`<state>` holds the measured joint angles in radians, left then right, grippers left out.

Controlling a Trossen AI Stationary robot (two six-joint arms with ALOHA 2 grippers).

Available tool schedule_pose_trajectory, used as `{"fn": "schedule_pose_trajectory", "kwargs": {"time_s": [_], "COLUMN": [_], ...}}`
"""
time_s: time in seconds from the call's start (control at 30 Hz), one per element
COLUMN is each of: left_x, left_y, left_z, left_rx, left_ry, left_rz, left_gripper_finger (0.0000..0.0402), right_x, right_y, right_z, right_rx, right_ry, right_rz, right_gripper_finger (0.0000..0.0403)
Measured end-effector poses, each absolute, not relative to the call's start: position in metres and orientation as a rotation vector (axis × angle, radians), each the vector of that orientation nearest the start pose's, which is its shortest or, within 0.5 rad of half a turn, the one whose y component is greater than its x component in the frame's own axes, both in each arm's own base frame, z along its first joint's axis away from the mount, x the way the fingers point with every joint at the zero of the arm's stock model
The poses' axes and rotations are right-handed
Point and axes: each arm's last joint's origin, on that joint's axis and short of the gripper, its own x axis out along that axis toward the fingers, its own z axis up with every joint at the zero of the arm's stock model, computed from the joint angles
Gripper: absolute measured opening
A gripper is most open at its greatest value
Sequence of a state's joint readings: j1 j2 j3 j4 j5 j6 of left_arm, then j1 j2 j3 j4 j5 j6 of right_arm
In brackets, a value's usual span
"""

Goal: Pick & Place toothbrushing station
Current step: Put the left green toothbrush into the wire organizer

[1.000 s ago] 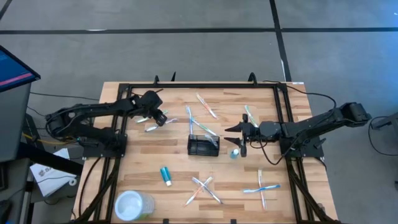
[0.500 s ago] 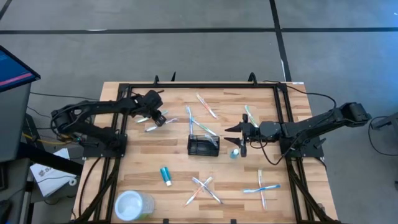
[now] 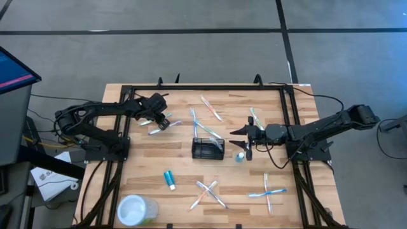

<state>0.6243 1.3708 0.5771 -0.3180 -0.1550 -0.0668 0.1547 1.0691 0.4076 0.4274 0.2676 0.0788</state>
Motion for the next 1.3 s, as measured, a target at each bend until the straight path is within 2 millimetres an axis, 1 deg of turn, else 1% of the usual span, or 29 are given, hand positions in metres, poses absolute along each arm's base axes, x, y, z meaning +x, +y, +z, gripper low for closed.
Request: {"fn": "schedule_pose_trajectory", "kwargs": {"time_s": [0.23,0.33,0.8,1.0,1.1,1.17,1.3], "left_x": [0.18,0.18,0.18,0.181,0.181,0.182,0.184], "left_y": [0.135,0.135,0.135,0.136,0.136,0.137,0.138], "left_z": [0.143,0.144,0.143,0.143,0.137,0.129,0.123], "left_rx": [-0.317,-0.31,-0.344,-0.332,-0.338,-0.347,-0.354], "left_ry": [1.081,1.083,1.07,1.07,1.096,1.135,1.159], "left_rz": [0.727,0.738,0.732,0.748,0.757,0.753,0.751], "left_gripper_finger": [0.0133,0.0144,0.0125,0.0127,0.0127,0.0125,0.0124], "right_x": [0.215,0.215,0.215,0.215,0.215,0.215,0.215], "right_y": [0.026,0.026,0.026,0.026,0.026,0.026,0.026], "right_z": [0.21,0.21,0.21,0.21,0.21,0.21,0.21], "right_rx": [0.029,0.029,0.029,0.029,0.029,0.029,0.029], "right_ry": [0.224,0.224,0.224,0.224,0.224,0.224,0.224], "right_rz": [-0.121,-0.122,-0.122,-0.122,-0.122,-0.121,-0.121], "right_gripper_finger": [0.0161,0.0161,0.0161,0.0161,0.0161,0.0161,0.0161]}}
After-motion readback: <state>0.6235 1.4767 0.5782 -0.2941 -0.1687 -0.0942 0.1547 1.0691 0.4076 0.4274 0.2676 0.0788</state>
